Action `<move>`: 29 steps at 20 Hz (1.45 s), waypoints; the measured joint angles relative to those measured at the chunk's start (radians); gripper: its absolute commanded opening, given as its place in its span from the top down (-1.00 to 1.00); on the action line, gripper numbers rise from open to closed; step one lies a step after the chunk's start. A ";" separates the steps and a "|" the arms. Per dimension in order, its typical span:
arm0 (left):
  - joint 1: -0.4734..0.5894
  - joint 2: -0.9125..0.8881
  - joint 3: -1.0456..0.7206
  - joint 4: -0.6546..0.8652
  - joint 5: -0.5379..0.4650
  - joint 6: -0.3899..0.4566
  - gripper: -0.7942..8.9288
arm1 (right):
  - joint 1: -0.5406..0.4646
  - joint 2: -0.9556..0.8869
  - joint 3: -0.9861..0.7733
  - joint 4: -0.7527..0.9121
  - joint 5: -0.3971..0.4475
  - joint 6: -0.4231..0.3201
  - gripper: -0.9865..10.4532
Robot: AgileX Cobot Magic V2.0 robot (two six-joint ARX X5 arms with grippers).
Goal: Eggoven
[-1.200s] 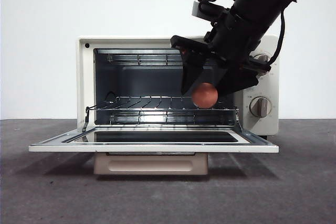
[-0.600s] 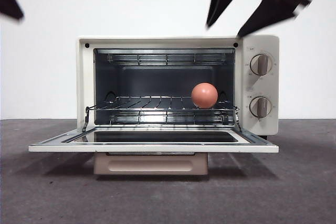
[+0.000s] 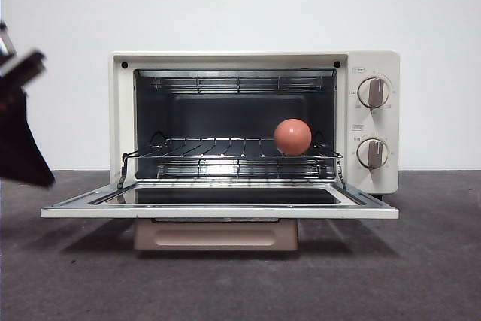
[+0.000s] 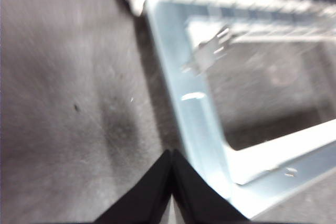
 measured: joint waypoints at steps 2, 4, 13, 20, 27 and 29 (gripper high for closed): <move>0.000 0.098 0.000 0.060 0.021 -0.005 0.82 | 0.000 -0.029 0.000 -0.021 0.002 0.000 0.27; 0.001 0.182 0.000 0.125 0.049 -0.022 0.82 | 0.000 -0.051 0.000 -0.032 0.002 0.000 0.27; 0.005 0.328 -0.001 0.252 0.225 -0.084 0.82 | 0.000 -0.060 0.000 -0.048 0.024 0.000 0.27; 0.042 0.330 -0.011 0.496 0.419 -0.277 0.82 | 0.000 -0.060 0.000 -0.055 0.027 0.001 0.27; 0.039 0.330 -0.008 0.861 0.440 -0.506 0.82 | 0.000 -0.060 0.000 -0.060 0.027 0.007 0.27; 0.039 0.330 -0.003 0.911 0.395 -0.543 0.82 | 0.000 -0.060 0.000 -0.062 0.028 0.008 0.27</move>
